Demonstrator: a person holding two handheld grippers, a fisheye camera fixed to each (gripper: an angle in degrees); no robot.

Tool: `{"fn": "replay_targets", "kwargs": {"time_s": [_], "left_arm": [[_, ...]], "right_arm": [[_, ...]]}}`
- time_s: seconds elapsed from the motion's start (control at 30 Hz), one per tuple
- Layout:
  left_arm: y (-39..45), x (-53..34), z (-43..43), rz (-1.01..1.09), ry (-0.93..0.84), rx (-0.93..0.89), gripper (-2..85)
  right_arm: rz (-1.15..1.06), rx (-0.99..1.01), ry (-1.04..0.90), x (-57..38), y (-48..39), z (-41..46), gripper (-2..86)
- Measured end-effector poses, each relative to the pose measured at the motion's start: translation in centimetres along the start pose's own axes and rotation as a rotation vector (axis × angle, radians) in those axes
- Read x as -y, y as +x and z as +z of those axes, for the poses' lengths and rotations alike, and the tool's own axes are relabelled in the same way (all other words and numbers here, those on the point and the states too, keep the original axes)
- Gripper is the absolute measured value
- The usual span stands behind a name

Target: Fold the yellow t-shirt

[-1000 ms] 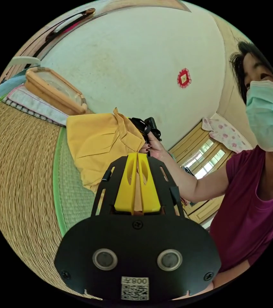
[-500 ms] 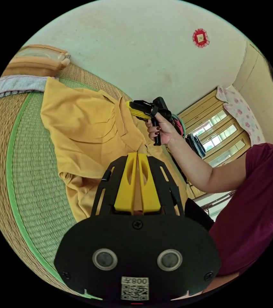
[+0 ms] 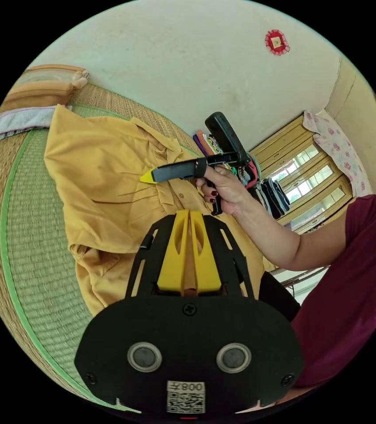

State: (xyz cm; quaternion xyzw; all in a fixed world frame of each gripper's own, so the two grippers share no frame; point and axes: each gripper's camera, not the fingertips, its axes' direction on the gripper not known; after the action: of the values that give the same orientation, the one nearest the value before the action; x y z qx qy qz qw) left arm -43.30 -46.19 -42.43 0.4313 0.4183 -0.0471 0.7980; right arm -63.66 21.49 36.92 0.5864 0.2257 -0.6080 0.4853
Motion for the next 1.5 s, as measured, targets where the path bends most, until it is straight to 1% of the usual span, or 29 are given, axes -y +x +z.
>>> {"fn": "replay_targets", "kwargs": {"time_s": [0.03,0.1,0.23,0.33,0.47,0.63,0.73,0.8,0.83,0.97,1.07,1.13,1.2,1.23,1.27,1.33,1.37,1.43,1.5], "left_arm": [[-0.1,0.3,0.1,-0.017,-0.007,0.079,0.2],[-0.7,0.8,0.6,-0.064,-0.039,0.125,0.2],[-1.9,1.9,2.6,-0.113,-0.106,0.004,0.2],[-2.2,2.5,3.0,-0.128,-0.088,-0.016,0.2],[-2.4,3.2,3.5,-0.134,-0.068,-0.042,0.3],[-2.5,4.3,4.3,-0.132,-0.084,-0.049,0.2],[-2.7,4.7,4.5,-0.139,-0.086,-0.062,0.2],[-2.8,4.9,4.6,-0.142,-0.085,-0.068,0.2],[-2.9,5.0,4.6,-0.143,-0.084,-0.069,0.2],[-3.1,5.3,4.6,-0.151,-0.072,-0.09,0.2],[-3.0,5.4,3.8,-0.156,-0.011,-0.09,0.2],[-2.7,5.5,2.9,-0.153,0.04,-0.053,0.3],[-2.7,5.4,2.3,-0.168,0.076,-0.022,0.3],[-2.9,5.3,2.2,-0.186,0.078,-0.003,0.3],[-3.1,5.3,2.3,-0.198,0.067,0.004,0.3],[-3.6,5.6,3.0,-0.214,0.015,-0.048,0.3],[-3.6,5.6,3.1,-0.215,0.007,-0.052,0.2],[-3.2,5.8,3.2,-0.205,0.0,-0.047,0.2],[-2.9,5.8,3.1,-0.197,0.013,-0.048,0.2]], "right_arm": [[-0.002,-0.02,0.002,-0.3,-0.2,0.0,0.1],[0.005,-0.027,0.008,-0.7,-0.1,0.0,0.0],[0.041,-0.033,0.032,-2.1,0.3,-0.3,0.0],[0.05,-0.068,0.047,-3.2,0.0,-0.8,0.0],[0.014,-0.087,0.141,-3.9,-1.4,-3.4,0.1],[0.048,-0.266,0.27,-3.2,-0.5,-6.4,0.1],[0.135,-0.3,0.26,-3.2,2.3,-5.3,0.1],[0.173,-0.229,0.193,-3.3,4.1,-3.3,0.1],[0.167,-0.189,0.205,-3.9,4.4,-2.6,0.1],[0.192,-0.139,0.247,-5.7,4.9,-3.3,0.1],[0.146,-0.16,0.269,-7.5,3.4,-4.8,0.1],[0.104,-0.165,0.273,-9.0,2.0,-5.4,0.1],[0.071,-0.124,0.266,-10.8,0.8,-5.3,0.1],[0.042,-0.079,0.222,-11.7,0.1,-4.3,0.1],[0.028,-0.075,0.153,-12.4,-0.4,-2.8,0.1],[0.027,-0.136,0.061,-13.2,-0.5,-0.6,0.1],[0.05,-0.113,0.122,-14.0,-0.3,-1.2,0.1],[0.062,-0.08,0.105,-14.6,0.3,-2.0,0.1],[0.061,-0.088,0.16,-16.1,0.4,-3.9,0.1]]}}
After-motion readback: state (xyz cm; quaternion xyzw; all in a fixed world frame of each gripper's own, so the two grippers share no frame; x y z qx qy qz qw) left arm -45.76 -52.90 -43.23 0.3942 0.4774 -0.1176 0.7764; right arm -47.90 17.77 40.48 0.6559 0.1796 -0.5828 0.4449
